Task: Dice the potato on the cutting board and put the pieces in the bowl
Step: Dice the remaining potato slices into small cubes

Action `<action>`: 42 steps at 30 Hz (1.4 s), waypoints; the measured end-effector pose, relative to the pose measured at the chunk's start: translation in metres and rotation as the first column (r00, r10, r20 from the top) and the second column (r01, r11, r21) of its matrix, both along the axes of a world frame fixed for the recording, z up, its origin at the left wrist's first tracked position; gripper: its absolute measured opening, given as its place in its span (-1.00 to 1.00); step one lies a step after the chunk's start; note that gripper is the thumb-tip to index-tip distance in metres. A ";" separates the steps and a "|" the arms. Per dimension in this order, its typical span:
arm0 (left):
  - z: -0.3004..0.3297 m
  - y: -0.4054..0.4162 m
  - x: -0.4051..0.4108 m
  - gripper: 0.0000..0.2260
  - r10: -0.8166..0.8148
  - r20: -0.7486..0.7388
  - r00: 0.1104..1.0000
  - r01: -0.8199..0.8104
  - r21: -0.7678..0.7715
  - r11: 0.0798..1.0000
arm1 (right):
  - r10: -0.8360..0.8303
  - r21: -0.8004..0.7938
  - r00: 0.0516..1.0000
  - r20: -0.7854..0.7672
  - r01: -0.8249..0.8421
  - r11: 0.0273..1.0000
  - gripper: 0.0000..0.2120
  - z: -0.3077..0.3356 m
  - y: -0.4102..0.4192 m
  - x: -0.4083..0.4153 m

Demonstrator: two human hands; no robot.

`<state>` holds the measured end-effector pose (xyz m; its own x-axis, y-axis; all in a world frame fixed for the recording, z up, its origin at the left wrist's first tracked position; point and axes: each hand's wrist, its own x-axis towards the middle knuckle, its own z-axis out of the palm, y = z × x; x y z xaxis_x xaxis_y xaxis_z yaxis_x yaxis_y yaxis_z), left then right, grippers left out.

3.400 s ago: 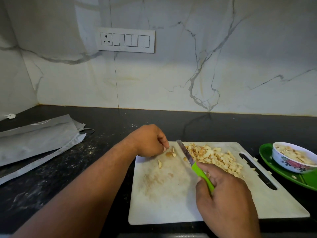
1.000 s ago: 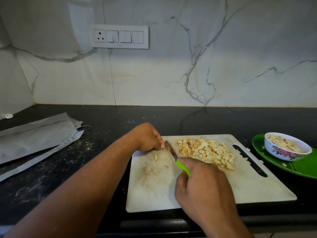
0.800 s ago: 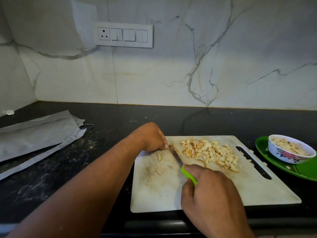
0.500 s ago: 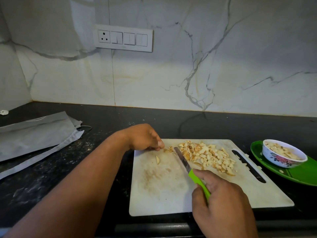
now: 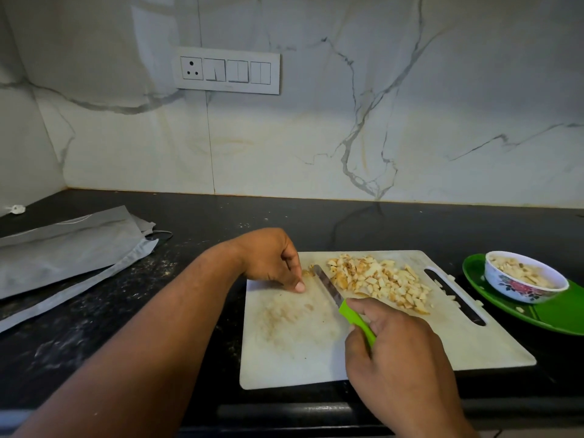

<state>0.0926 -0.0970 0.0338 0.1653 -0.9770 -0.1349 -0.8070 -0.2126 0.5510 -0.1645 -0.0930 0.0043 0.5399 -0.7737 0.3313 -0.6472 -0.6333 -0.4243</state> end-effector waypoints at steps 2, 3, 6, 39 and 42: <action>0.003 0.003 0.001 -0.85 -0.018 -0.022 1.000 0.018 0.023 1.000 | 0.028 0.001 1.000 -0.007 -0.028 1.000 -0.64 0.002 0.000 0.001; 0.005 0.005 0.003 -0.86 -0.025 -0.037 0.999 0.027 0.039 0.999 | 0.037 -0.004 0.999 -0.011 -0.037 0.999 -0.64 0.002 0.001 0.002; 0.006 0.005 0.008 -0.86 -0.013 -0.007 1.000 0.013 0.066 0.998 | 0.057 -0.033 0.998 -0.014 -0.057 0.998 -0.62 0.003 0.005 0.004; -0.002 -0.012 -0.005 -0.91 0.075 0.113 0.991 -0.077 0.014 0.997 | 0.064 -0.082 0.982 -0.175 -0.080 0.993 -0.56 0.000 0.029 0.011; -0.003 -0.013 -0.004 -0.90 0.079 0.111 0.991 -0.081 0.008 0.997 | 0.045 -0.068 0.981 -0.187 -0.058 0.996 -0.54 0.004 0.035 0.002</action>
<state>0.0891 -0.1098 0.0308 0.2575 -0.9584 -0.1233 -0.8429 -0.2852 0.4562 -0.1621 -0.0576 0.0081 0.6356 -0.7207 0.2769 -0.6758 -0.6928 -0.2517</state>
